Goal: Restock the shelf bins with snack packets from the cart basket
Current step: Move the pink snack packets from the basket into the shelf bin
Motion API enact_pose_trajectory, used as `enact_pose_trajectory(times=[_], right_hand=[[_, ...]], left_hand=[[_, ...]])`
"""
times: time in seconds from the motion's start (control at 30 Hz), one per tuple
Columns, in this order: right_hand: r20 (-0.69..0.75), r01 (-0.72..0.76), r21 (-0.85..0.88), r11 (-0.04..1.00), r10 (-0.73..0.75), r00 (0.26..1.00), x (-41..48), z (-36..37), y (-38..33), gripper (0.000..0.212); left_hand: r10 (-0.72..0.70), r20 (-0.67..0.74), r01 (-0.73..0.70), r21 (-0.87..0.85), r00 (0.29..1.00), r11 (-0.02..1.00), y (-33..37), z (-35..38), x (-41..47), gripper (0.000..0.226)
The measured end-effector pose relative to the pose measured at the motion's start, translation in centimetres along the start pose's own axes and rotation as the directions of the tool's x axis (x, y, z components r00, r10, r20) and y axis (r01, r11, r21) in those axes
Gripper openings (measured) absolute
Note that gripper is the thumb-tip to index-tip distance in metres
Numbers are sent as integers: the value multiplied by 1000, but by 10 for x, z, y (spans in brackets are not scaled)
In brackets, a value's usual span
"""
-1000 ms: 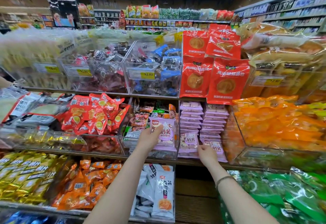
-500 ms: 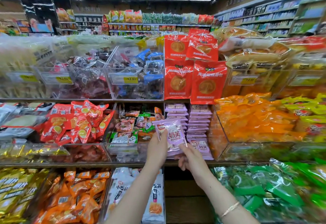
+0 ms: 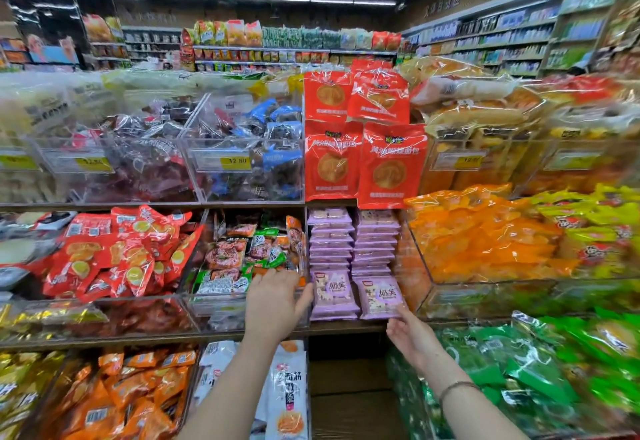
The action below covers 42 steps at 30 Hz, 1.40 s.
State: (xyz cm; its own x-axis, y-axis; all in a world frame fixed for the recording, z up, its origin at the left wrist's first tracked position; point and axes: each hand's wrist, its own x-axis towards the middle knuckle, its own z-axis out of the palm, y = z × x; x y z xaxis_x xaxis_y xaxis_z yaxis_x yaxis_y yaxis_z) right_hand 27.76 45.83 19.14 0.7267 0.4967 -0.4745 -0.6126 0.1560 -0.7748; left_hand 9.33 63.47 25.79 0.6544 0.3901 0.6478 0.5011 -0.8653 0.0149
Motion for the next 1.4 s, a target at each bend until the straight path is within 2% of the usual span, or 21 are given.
enact_pose_trajectory(times=[0.1, 0.17, 0.23, 0.27, 0.3, 0.33, 0.4, 0.43, 0.47, 0.5, 0.53, 0.7, 0.8, 0.87, 1.0, 1.1, 1.2, 1.27, 1.33, 1.4], right_hand=[[39, 9, 206, 978, -17, 999, 10, 6, 2, 42], [37, 13, 200, 980, -20, 999, 9, 10, 4, 41], [23, 7, 34, 999, -8, 1000, 5, 9, 7, 34], [-7, 15, -135, 991, -16, 1000, 2, 7, 10, 25], [-27, 55, -342, 938, -68, 997, -2, 5, 11, 15], [-13, 119, -551, 826, -151, 988, -4, 3, 12, 12], [144, 257, -849, 461, -267, 953, -4, 4, 10, 17], [225, 299, -912, 279, -270, 936, -3, 7, 9, 19], [277, 321, -936, 147, -259, 926, 0, 11, 6, 20], [302, 329, -942, 73, -250, 920, 4, 15, 5, 22], [307, 329, -943, 53, -247, 919, 8, 19, 2, 25], [262, 287, -955, 79, -236, 936, 17, 29, -9, 27], [270, 301, -943, 141, -203, 941, 11, 22, -9, 25], [284, 329, -915, 232, -204, 937, 2, 10, -5, 21], [232, 325, -799, 506, -240, 943, -30, -25, 12, 17], [206, 306, -717, 626, -229, 951, -63, -59, 34, 11], [191, 298, -676, 674, -230, 954, -96, -100, 60, 19], [178, 277, -709, 648, -216, 960, -117, -132, 81, 19], [139, 215, -756, 619, -170, 976, -138, -164, 107, 22], [95, 141, -787, 601, -108, 990, -161, -195, 134, 22]], left_hand=[[18, -33, -18, 6, 999, 1000, -2, 2, -2, 35], [27, -55, -26, 14, 998, 1000, -2, 4, -2, 34], [28, -74, -26, 18, 997, 999, -2, 6, -2, 33], [30, -87, -28, 20, 996, 999, -2, 7, -2, 32], [32, -102, -30, 21, 994, 999, -2, 9, -2, 32], [32, -111, -30, 19, 993, 999, -2, 10, -2, 31], [36, -124, -34, 16, 992, 999, -2, 12, -2, 31], [41, -132, -39, 17, 990, 999, -3, 12, -2, 31], [44, -136, -41, 18, 990, 999, -3, 13, -3, 31], [45, -138, -43, 18, 989, 999, -3, 13, -3, 31], [46, -141, -44, 16, 989, 999, -3, 12, -3, 31], [38, -85, -37, 13, 996, 999, -2, 9, -5, 31], [20, -34, -19, 18, 999, 1000, -1, 4, -4, 33], [-38, -2, 38, -16, 999, 999, 3, -2, -8, 34], [-178, 65, 189, -255, 982, 948, 22, -3, -45, 39], [-325, 166, 364, -474, 931, 801, 46, -6, -96, 48], [-401, 397, 564, -581, 826, 587, 77, -12, -166, 24], [-400, 572, 693, -519, 716, 500, 97, -14, -223, 19], [-283, 774, 771, -377, 567, 513, 111, -18, -281, 28], [-103, 924, 772, -241, 368, 588, 120, -24, -340, 30]])
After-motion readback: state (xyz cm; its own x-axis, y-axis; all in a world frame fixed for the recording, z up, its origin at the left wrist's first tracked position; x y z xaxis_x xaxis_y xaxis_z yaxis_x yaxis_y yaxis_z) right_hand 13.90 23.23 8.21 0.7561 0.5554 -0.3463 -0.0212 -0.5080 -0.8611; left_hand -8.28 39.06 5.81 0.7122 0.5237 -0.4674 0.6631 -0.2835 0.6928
